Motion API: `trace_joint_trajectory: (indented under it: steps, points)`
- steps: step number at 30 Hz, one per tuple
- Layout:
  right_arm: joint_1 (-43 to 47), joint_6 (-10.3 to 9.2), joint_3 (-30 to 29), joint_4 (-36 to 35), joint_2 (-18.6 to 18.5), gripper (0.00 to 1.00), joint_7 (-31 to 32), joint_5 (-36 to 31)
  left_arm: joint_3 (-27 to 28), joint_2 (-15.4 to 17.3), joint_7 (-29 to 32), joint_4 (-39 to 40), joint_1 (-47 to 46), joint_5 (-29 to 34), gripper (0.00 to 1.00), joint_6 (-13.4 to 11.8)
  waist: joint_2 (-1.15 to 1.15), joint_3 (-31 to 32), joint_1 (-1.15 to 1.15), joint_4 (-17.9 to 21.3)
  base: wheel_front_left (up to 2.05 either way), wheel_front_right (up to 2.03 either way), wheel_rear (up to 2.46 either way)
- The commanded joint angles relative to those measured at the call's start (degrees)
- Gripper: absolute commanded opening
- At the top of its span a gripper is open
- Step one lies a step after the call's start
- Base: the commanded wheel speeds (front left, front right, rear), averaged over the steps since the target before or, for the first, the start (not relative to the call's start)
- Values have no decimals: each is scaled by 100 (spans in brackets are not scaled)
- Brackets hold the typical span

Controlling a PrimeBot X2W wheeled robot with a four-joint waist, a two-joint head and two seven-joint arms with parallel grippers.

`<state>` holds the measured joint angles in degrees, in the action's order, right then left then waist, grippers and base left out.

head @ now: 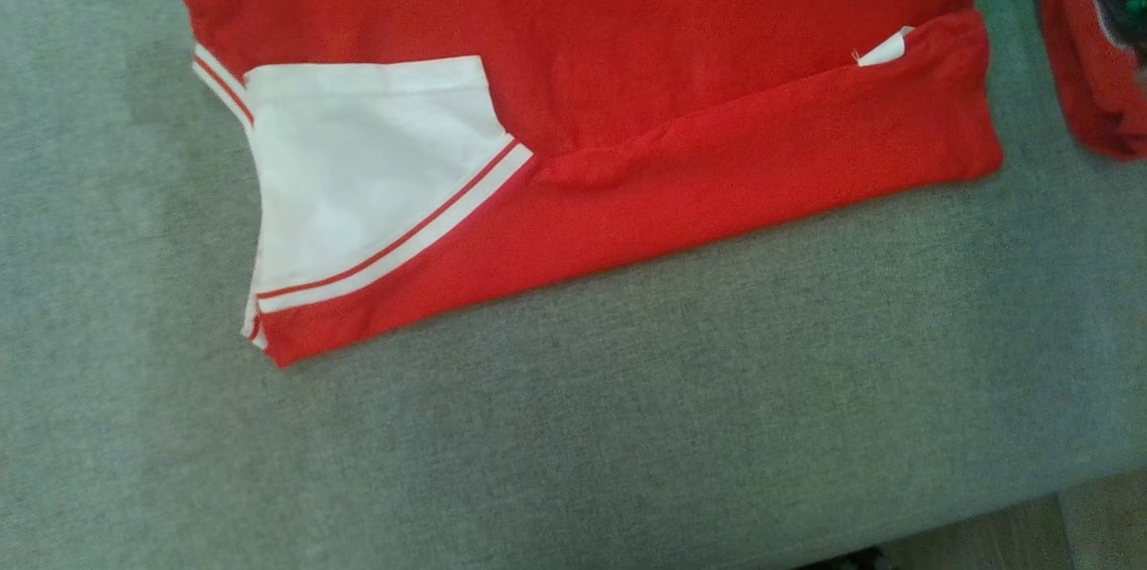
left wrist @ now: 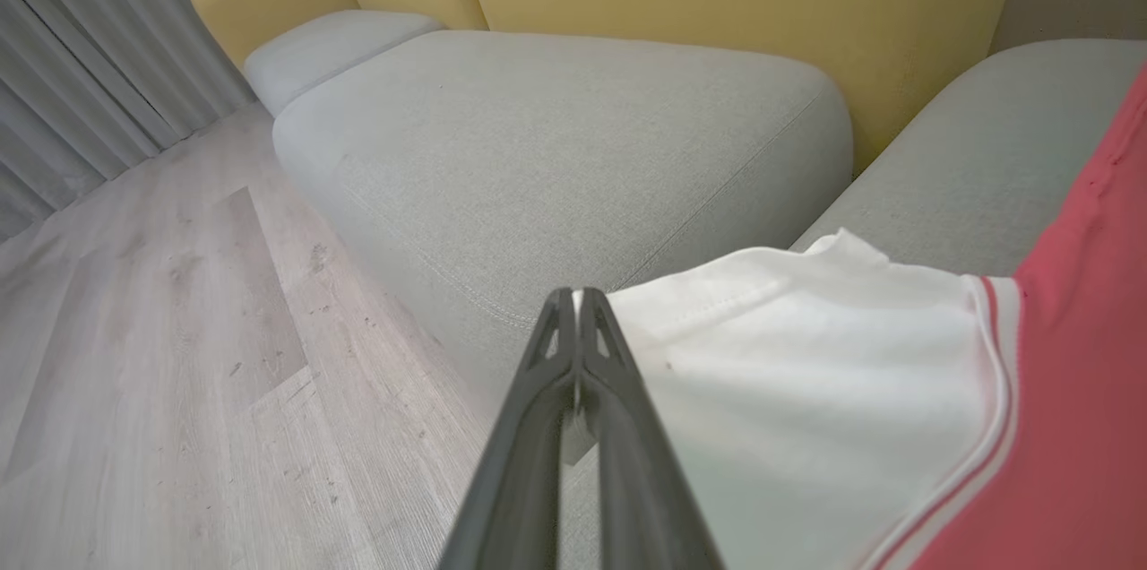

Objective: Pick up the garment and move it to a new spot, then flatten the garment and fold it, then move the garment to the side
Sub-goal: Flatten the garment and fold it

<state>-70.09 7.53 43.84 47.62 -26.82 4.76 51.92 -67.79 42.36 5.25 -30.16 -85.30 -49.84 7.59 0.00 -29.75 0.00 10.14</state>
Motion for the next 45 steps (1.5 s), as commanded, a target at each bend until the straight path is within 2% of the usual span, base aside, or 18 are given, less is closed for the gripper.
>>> trace_joint_trajectory:
  steps: [1,11,13,19,23,28,33,34,35,36,37,38,39,41,45]
  points:
    - [328,-4,2,-228,-210,0,-95,116,175,195,-112,109,-149,-168,0,-10,0,145,0,-81,0,0,0]
    - [1277,-4,216,-828,-850,0,-400,463,-186,785,-587,1017,833,-673,0,-17,0,595,0,-306,0,0,0]
    - [1492,-4,237,-931,-970,0,-504,487,-208,939,-726,1298,1107,-722,0,-106,0,675,0,-367,0,0,0]
    - [2084,-4,247,-1293,-1268,0,-907,488,-277,1403,-1202,2359,2036,-836,0,-685,0,805,0,-477,0,0,0]
    - [2441,-4,220,-1412,-1378,0,-1075,432,-347,1574,-1450,3019,2633,-843,0,-1140,0,830,0,-529,0,0,0]
    - [2755,-4,159,-1437,-1399,0,-1229,246,-416,1581,-1648,3502,3217,-788,0,-1570,0,827,0,-561,0,0,0]
    - [3024,-4,56,-1353,-1307,0,-1279,133,-434,1483,-1813,3659,3608,-836,0,-1806,0,789,0,-615,0,0,0]
    - [3085,-4,25,-1349,-1289,10,-1290,140,-433,1451,-1843,3646,3662,-831,0,-1843,0,785,0,-629,0,0,0]
    - [3153,-4,-18,-1340,-1269,31,-1294,172,-430,1410,-1869,3624,3718,-835,0,-1876,0,785,0,-643,0,0,0]
    - [3217,-4,-68,-1328,-1256,100,-1313,193,-416,1359,-1897,3601,3771,-837,0,-1912,0,790,0,-654,0,0,0]
    - [3276,-4,-145,-1289,-1246,100,-1360,206,-375,1295,-1928,3577,3828,-856,70,-1964,0,800,0,-663,0,0,0]
    - [3340,-4,-226,-1244,-1238,100,-1422,207,-330,1223,-1954,3552,3893,-877,100,-2008,0,815,0,-674,0,0,0]
    - [3414,-4,-310,-1191,-1230,100,-1489,195,-267,1134,-1978,3542,3974,-910,100,-2033,0,841,0,-684,0,0,0]
    - [3578,-4,-547,-1076,-1168,100,-1674,173,-26,950,-2012,3524,4191,-928,100,-2237,0,912,0,-682,0,0,0]
    - [4053,-4,-1190,-975,-955,100,-1926,116,1127,278,-2021,3675,4920,-257,100,-2842,0,1045,0,-751,0,0,0]
